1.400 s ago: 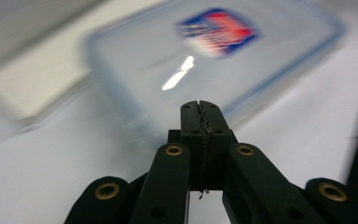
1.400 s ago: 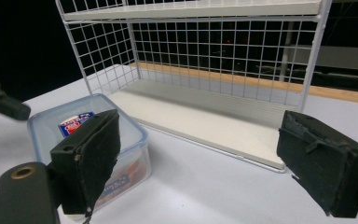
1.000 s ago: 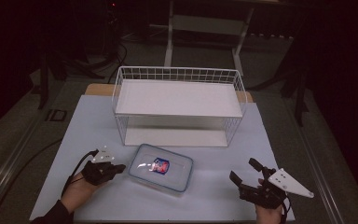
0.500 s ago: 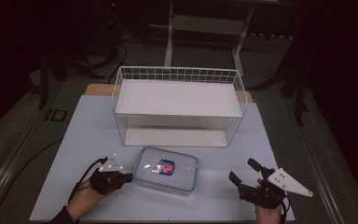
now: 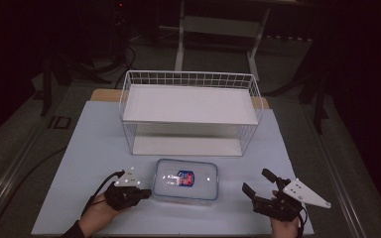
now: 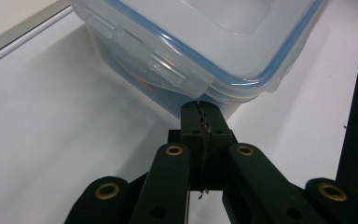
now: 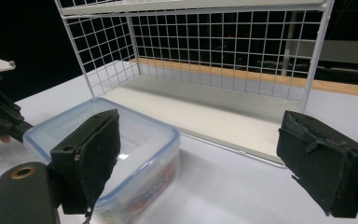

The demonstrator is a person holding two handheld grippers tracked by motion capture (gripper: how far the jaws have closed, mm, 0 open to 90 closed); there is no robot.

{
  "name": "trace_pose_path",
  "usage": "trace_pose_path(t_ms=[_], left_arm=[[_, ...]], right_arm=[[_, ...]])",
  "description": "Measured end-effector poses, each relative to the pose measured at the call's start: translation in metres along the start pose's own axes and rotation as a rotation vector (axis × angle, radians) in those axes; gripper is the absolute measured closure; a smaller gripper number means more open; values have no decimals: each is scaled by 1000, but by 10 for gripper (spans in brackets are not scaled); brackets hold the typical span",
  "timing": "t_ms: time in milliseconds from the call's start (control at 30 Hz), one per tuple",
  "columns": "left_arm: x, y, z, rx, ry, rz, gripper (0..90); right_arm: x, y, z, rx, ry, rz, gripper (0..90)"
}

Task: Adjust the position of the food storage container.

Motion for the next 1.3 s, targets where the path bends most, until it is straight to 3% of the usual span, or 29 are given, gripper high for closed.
trace_pose_path(t_ms=[467, 667, 733, 900, 967, 1033, 1067, 1100, 1133, 1167, 1233, 1267, 1300], left_arm=[[12, 15, -9, -37, 20, -5, 896], [13, 11, -7, -47, 9, -18, 889], [13, 5, -5, -57, -2, -31, 839], [16, -16, -1, -33, -32, -74, 686], [19, -24, -1, 1, -51, -121, 533], [22, -28, -1, -12, -68, -140, 352], [24, -31, -1, -21, -85, -155, 352], [27, -32, 0, -29, -104, -166, 283], [29, -33, 1, -59, -120, -179, 164], [30, -34, 1, -82, -128, -189, 164], [34, -35, 5, -83, -164, -206, 109], [35, -35, 8, -93, -188, -225, 109], [38, -33, 13, -115, -225, -233, 55]], right_arm=[[0, 1, 1, 4, -5, 2, 133], [-1, 1, 1, 7, -6, 5, 133], [-1, 1, 1, 7, -6, 6, 132], [-1, 2, 2, 10, -4, 10, 133], [-1, 2, 2, 10, -10, 10, 133], [-2, 3, 3, 10, -13, 13, 133], [-2, 3, 3, 10, -13, 13, 133], [-2, 3, 3, 10, -12, 16, 132], [-3, 4, 4, 12, -16, 21, 132], [-3, 4, 4, 12, -16, 21, 132], [-3, 4, 4, 10, -20, 22, 125], [-3, 4, 4, 10, -20, 22, 125], [-2, 4, 5, -9, -32, 16, 124]])
Point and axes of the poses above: each handheld gripper's, and its own axes: y roughly forward along the jaws, x roughly out of its top, z roughly to its left, the point moved 3 cm from there along y, roughly forward along the jaws, and after that the axes turned 5 degrees about y, right-handed, at the moved point
